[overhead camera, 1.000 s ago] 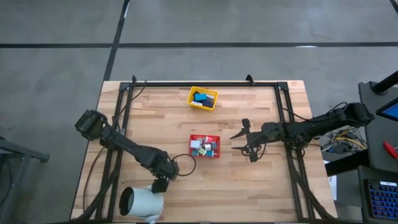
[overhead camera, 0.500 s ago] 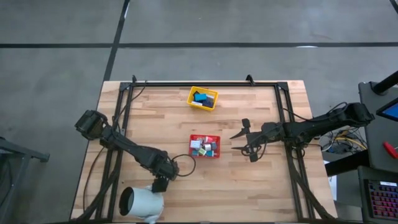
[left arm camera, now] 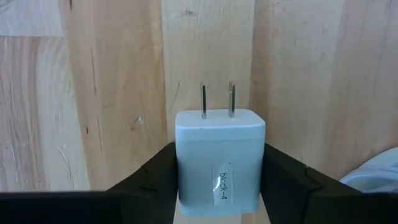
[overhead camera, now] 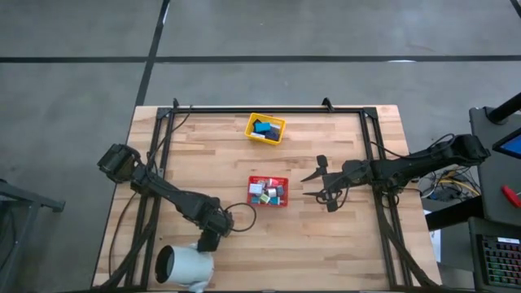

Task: Pick & Place Office items
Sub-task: Put the white charger adapter into the red bin

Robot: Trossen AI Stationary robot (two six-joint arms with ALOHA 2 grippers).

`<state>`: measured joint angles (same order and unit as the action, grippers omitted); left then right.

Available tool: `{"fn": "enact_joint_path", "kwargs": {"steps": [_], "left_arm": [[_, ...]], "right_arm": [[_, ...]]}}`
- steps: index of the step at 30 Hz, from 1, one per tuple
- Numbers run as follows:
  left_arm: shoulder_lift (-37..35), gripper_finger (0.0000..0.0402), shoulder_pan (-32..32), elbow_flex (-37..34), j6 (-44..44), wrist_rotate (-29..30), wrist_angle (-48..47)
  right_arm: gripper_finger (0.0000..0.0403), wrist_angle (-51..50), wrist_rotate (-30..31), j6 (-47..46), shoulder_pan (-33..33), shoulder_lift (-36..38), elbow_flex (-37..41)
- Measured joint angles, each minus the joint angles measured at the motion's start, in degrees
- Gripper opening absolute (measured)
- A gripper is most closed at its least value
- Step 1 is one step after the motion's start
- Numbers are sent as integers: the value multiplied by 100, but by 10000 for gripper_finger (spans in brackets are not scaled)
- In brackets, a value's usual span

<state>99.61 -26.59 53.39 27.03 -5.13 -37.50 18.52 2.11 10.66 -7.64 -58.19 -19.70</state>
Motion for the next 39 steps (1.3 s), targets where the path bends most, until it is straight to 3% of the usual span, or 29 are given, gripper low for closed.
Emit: {"fn": "enact_joint_path", "kwargs": {"steps": [9,39], "left_arm": [[4,175,0,-4,-268,23,10],[-13,175,-8,-22,-655,905,597]], "right_arm": [[201,0,0,0,0,0,0],[201,-2,-22,-17,1,7,0]]}}
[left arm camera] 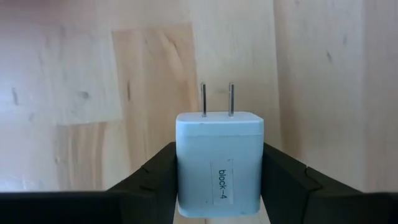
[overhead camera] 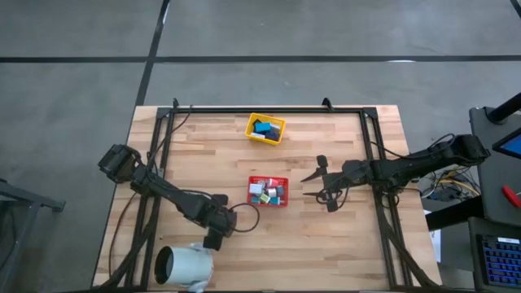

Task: Pick & Place Office items
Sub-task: Put the white charger adapter into the red bin

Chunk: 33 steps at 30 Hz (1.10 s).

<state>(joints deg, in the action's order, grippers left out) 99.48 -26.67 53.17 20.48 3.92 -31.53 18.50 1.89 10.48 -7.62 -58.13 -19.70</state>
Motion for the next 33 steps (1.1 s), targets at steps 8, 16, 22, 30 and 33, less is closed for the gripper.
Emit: {"fn": "enact_joint_path", "kwargs": {"steps": [8,16,22,30,33], "left_arm": [[0,175,-3,-4,-79,374,167],[-10,175,-3,-139,-211,553,714],[-83,175,-5,-565,-242,596,1770],[-392,175,-12,-1081,-653,1068,2833],[-439,175,-12,-1286,-754,1123,3357]], "right_arm": [[201,13,-2,-2,1,0,19],[201,15,-22,-2,-1,0,22],[201,24,-28,-2,0,0,22],[201,33,-40,0,1,0,24],[201,34,-39,0,-1,-2,25]]}}
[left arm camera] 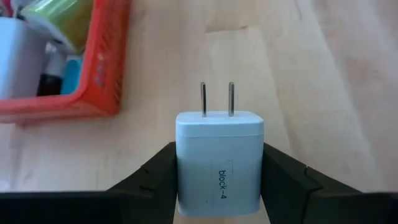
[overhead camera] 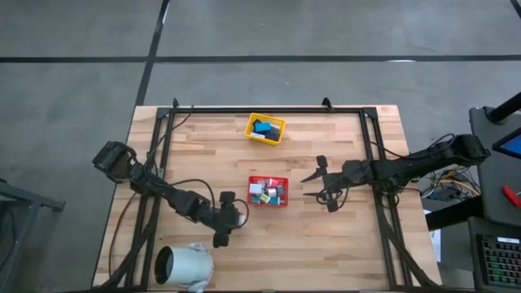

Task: Pick & Place Office items
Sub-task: Put the white charger adapter into the red bin

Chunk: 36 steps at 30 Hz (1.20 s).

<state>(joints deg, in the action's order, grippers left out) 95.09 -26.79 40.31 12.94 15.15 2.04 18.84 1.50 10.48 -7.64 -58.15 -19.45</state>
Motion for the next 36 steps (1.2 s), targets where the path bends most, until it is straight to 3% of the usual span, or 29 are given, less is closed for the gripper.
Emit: {"fn": "enact_joint_path", "kwargs": {"steps": [8,25,30,36], "left_arm": [[-33,175,2,-312,-488,434,1035],[-96,175,156,-408,-1982,753,3033],[-96,175,320,-408,-2322,644,3491],[-99,175,572,-406,-2589,75,4071]], "right_arm": [[201,23,0,19,1,0,1],[201,115,0,0,1,0,1],[201,125,-1,0,2,-2,1],[201,155,-7,12,1,-4,15]]}}
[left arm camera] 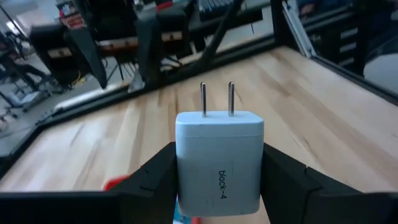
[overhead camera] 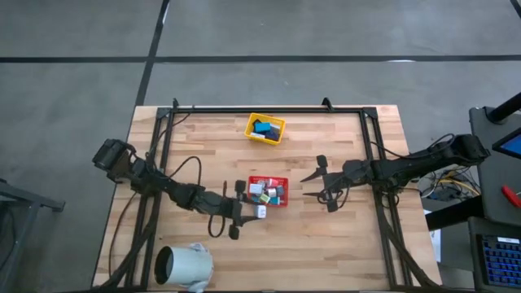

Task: Pick & Place Office items
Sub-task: Put the white charger adapter into the red bin

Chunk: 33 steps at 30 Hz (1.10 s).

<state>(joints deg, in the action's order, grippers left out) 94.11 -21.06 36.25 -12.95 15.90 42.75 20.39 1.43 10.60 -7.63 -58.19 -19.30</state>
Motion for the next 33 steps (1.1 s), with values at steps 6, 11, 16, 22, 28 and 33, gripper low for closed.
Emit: {"fn": "enact_joint_path", "kwargs": {"steps": [6,11,16,22,28,33], "left_arm": [[2,175,370,0,-177,-509,462],[2,175,719,4,-249,-977,650],[2,175,989,4,-257,-1172,758],[2,175,1300,4,-273,-1495,1031],[212,175,1485,4,-213,-1703,1556],[636,175,1667,6,22,-1768,1969]], "right_arm": [[201,299,0,61,1,0,80],[201,1116,0,231,1,0,296],[201,2293,2,328,12,0,761],[201,3284,5,422,19,0,1198],[201,3557,7,440,30,4,1405],[201,3566,22,380,138,4,1473]]}}
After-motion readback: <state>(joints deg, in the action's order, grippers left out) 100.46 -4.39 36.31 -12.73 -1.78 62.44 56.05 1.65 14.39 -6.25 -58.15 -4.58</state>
